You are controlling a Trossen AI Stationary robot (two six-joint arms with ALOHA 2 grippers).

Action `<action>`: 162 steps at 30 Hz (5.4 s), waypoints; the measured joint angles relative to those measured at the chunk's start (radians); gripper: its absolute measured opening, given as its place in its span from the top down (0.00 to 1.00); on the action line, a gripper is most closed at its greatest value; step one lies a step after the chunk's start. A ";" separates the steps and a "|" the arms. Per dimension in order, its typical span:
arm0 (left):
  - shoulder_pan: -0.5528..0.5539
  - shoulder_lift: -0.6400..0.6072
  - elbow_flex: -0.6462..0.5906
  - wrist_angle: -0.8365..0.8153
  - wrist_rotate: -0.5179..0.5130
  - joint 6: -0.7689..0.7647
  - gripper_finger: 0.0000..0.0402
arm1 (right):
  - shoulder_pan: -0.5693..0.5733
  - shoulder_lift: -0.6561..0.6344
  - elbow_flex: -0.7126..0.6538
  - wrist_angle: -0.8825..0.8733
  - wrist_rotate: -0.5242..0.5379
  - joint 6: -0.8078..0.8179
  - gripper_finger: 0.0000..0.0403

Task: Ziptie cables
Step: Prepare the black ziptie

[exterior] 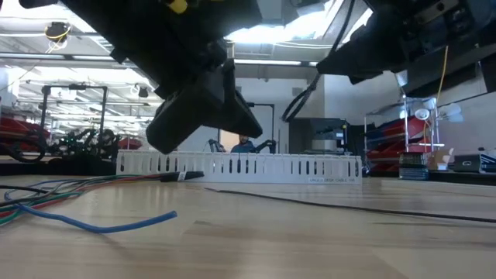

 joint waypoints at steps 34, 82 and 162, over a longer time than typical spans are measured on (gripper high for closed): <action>0.004 -0.139 -0.011 -0.209 0.417 -0.413 0.60 | 0.206 -0.083 0.038 -0.282 0.036 0.346 0.54; -0.026 -0.107 0.072 0.007 0.453 -0.231 0.64 | 0.397 0.459 0.579 -1.128 0.303 0.535 1.00; 0.261 -0.083 0.010 0.090 0.962 -0.264 1.00 | 0.509 0.302 0.836 -1.695 0.561 0.875 0.86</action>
